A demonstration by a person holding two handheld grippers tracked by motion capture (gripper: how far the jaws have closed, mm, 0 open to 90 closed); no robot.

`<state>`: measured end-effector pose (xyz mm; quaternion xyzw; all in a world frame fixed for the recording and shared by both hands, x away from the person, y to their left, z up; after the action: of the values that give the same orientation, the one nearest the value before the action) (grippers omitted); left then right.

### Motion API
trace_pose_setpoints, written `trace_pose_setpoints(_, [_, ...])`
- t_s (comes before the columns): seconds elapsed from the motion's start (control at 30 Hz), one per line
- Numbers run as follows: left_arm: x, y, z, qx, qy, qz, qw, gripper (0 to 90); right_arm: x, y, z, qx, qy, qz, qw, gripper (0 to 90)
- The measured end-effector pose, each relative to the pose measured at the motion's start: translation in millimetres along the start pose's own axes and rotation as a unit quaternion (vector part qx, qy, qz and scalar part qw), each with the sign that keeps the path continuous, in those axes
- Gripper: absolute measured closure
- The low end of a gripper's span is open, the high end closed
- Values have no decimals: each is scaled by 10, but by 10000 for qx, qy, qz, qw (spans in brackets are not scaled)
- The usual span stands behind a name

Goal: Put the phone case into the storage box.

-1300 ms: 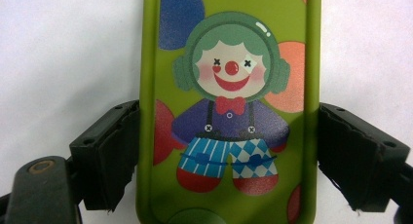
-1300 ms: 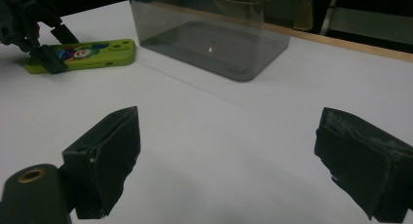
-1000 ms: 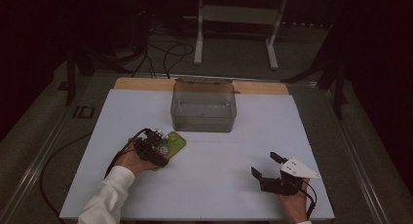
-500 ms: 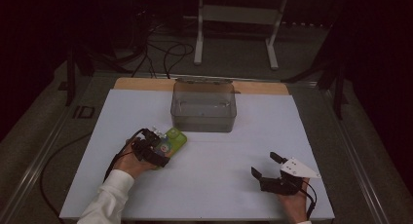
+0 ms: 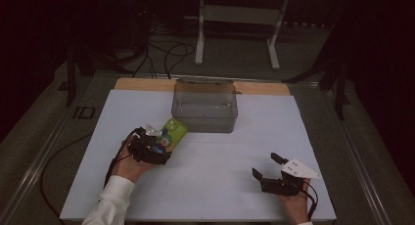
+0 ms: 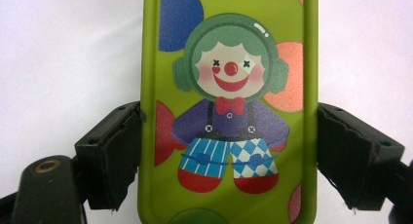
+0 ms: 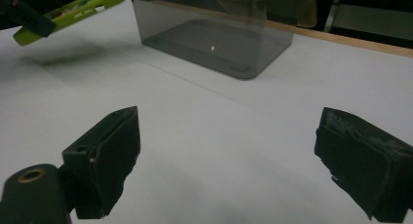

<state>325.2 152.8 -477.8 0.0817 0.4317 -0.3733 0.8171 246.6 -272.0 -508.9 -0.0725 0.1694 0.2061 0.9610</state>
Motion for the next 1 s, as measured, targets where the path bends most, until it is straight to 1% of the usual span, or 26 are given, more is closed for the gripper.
trace_pose_setpoints(0.17, [-39, -15, 16, -15, -314, -16, 9995, 160, 3, 2, -2, 24, 12, 14, 10000, 97])
trace_pose_setpoints(0.23, [-49, -28, 14, 37, -523, -73, 9986, 160, 5, 3, -3, 34, 17, 18, 10000, 97])
trace_pose_setpoints(0.3, [-58, -40, 13, 10, -648, -56, 9979, 160, 5, 3, -3, 25, 18, 18, 10000, 97])
trace_pose_setpoints(0.37, [-69, -44, 10, -47, -827, -70, 9965, 160, 5, 3, -3, 32, 18, 17, 10000, 97])
trace_pose_setpoints(0.47, [-98, -43, 0, -103, -1122, -55, 9936, 160, 4, 4, -4, 36, 20, 19, 10000, 97])
trace_pose_setpoints(0.53, [-117, -48, -18, -32, -1292, -67, 9916, 160, 4, 4, -4, 38, 26, 26, 10000, 98])
trace_pose_setpoints(0.6, [-139, -59, -33, 9, -1415, 18, 9899, 160, 4, 5, -4, 42, 39, 27, 10000, 97])
trace_pose_setpoints(0.63, [-154, -61, -38, 14, -1497, 25, 9887, 160, 5, 5, -5, 39, 43, 28, 10000, 97])
trace_pose_setpoints(0.8, [-214, -93, -59, 83, -1936, 131, 9810, 160, 12, 6, -4, 51, 54, 39, 10000, 97])
trace_pose_setpoints(0.83, [-218, -103, -68, 111, -2001, 153, 9796, 160, 11, 5, -5, 47, 58, 45, 10000, 97])
trace_pose_setpoints(0.9, [-219, -120, -85, 128, -2081, 259, 9777, 159, 13, 2, -3, 89, 73, 61, 9999, 97])
trace_pose_setpoints(1.0, [-224, -130, -106, 125, -2194, 346, 9749, 159, 19, 0, -5, 133, 109, 97, 9998, 97])
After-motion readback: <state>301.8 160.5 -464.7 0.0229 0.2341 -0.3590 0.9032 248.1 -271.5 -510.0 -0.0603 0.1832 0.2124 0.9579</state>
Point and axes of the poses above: each handheld gripper's, and its own axes: x roughly forward along the jaws, z roughly out of its top, y roughly to its left, the point moved 1 cm from there along x, roughly forward along the jaws, and after that the axes turned 13 degrees about -z, right-handed, at the moved point
